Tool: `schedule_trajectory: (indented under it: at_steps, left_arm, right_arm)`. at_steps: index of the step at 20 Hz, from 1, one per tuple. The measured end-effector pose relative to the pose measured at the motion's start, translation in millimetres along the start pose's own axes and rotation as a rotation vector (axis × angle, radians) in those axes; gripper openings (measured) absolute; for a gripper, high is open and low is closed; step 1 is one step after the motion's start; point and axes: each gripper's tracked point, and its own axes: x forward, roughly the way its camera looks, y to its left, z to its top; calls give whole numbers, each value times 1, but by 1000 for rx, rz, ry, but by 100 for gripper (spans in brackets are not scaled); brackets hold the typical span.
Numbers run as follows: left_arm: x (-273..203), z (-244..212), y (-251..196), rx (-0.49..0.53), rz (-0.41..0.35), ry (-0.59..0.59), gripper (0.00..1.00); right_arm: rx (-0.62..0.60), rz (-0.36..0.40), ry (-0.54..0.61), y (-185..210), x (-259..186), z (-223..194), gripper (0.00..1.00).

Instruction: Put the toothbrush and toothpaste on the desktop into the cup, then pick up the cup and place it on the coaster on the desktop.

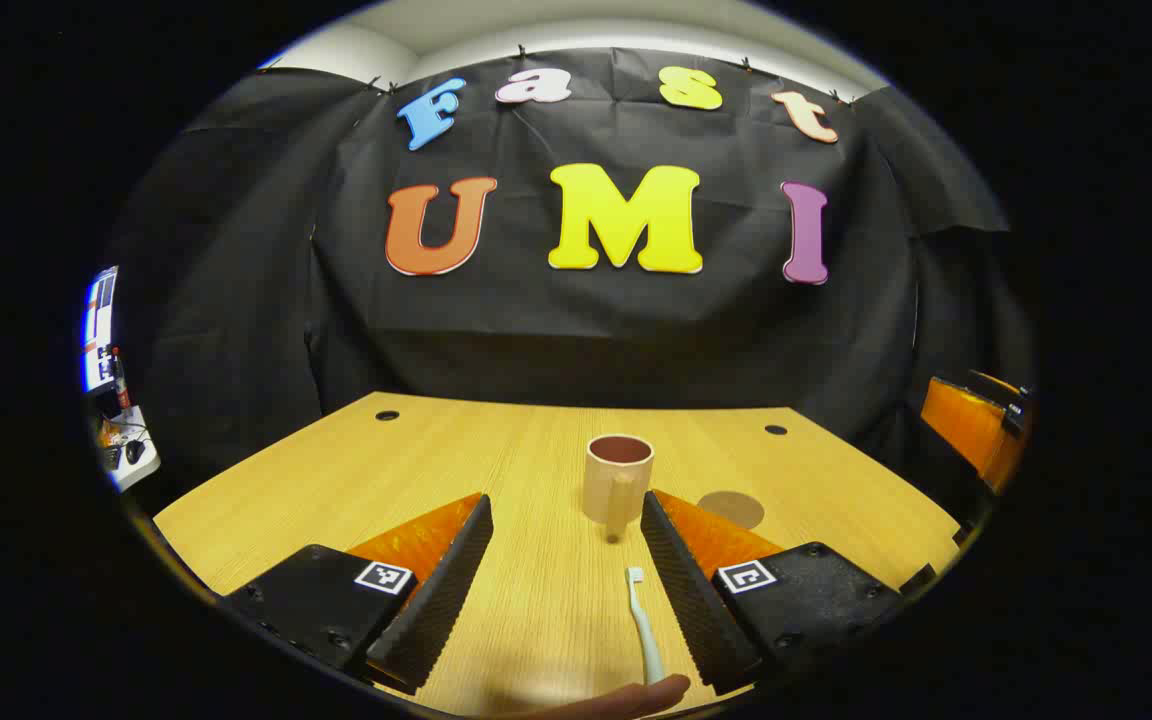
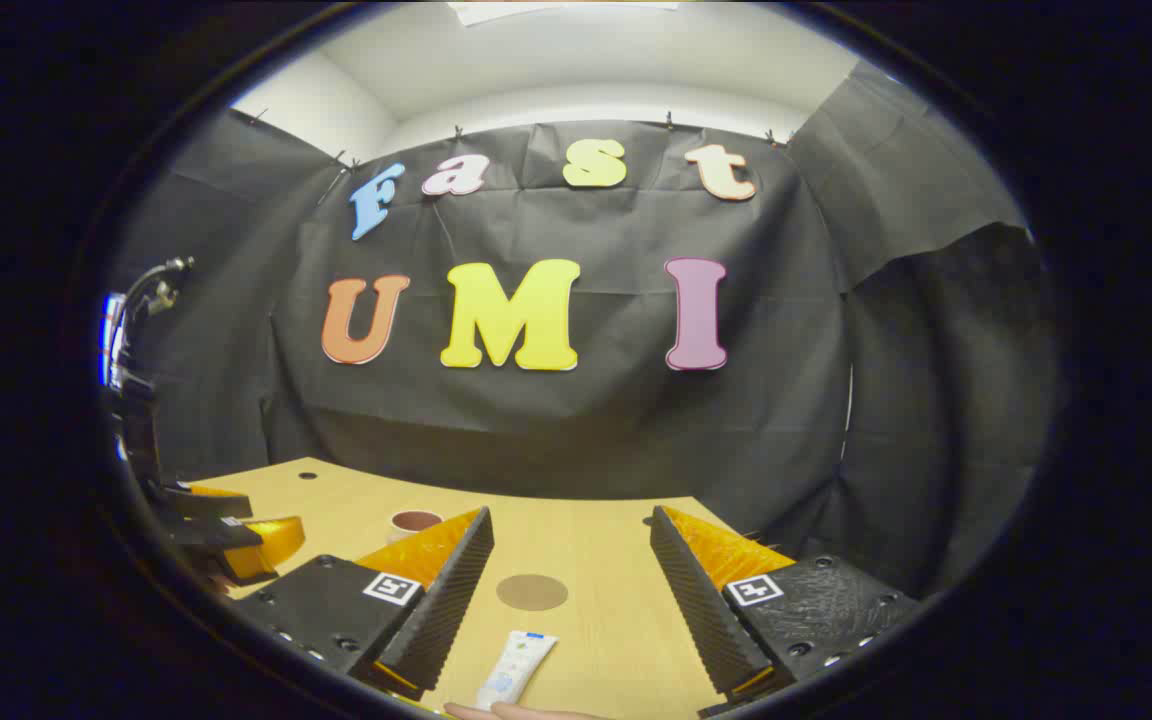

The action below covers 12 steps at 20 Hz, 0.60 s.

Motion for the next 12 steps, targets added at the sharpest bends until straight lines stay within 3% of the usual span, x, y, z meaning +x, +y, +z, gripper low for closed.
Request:
schedule_trajectory:
  at_steps: [6, 7, 8, 10, 11, 12]
  left_arm:
    - [-5, 17, -4, 2, 9, -75, 95]
    - [-8, 21, -4, 8, 11, -98, 87]
    - [-9, 25, -6, 14, 11, -117, 95]
    - [-10, 29, -9, 19, 5, -136, 95]
    - [-11, 28, -7, 19, 4, -139, 87]
    - [-11, 27, -9, 20, 1, -136, 95]
  right_arm:
    - [-11, -23, -1, -10, 3, -2, 97]
    - [-12, -27, 2, -11, 4, -3, 97]
    - [-13, -28, 4, -11, 3, -4, 97]
    - [-16, -31, 6, -11, 4, -7, 97]
    - [-21, -33, 9, -11, 5, -7, 97]
    - [-25, -35, 11, -11, 5, -9, 95]
